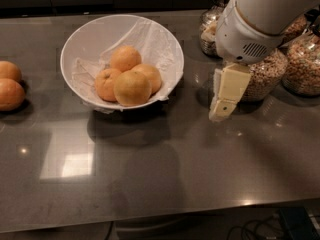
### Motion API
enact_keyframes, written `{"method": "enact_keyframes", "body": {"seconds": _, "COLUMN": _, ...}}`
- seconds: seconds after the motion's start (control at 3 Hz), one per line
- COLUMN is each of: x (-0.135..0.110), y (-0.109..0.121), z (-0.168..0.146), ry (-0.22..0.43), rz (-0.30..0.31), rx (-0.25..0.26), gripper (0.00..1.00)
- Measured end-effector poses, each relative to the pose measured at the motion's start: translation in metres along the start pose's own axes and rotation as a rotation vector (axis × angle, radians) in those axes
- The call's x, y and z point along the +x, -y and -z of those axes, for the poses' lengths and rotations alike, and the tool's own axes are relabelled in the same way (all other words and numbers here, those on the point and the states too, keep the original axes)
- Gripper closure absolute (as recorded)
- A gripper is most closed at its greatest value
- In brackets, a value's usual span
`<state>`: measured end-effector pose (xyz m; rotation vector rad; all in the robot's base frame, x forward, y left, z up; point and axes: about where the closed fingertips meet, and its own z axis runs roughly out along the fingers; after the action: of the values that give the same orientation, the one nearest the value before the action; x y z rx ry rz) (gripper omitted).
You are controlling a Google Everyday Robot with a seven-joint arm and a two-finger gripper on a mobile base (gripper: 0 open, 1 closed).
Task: Pick orange from white bowl
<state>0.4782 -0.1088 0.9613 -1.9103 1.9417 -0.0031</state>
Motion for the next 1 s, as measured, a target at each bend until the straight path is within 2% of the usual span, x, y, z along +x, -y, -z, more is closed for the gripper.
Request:
{"method": "enact_keyframes", "body": {"seconds": 0.33, "x": -0.001, "y": 0.006, "z": -0.007, "ry": 0.043, "rz": -0.012, "rx": 0.002, "gripper": 0.00}}
{"method": "enact_keyframes", "body": {"seconds": 0.67, "x": -0.026, "y": 0.020, "z": -0.023, "ry": 0.127, "rz": 0.020, "rx": -0.011, "gripper": 0.00}}
{"method": "enact_keyframes", "body": {"seconds": 1.0, "x": -0.061, "y": 0.028, "z": -0.040, "ry": 0.192, "rz": 0.086, "rx": -0.048, "gripper": 0.00}}
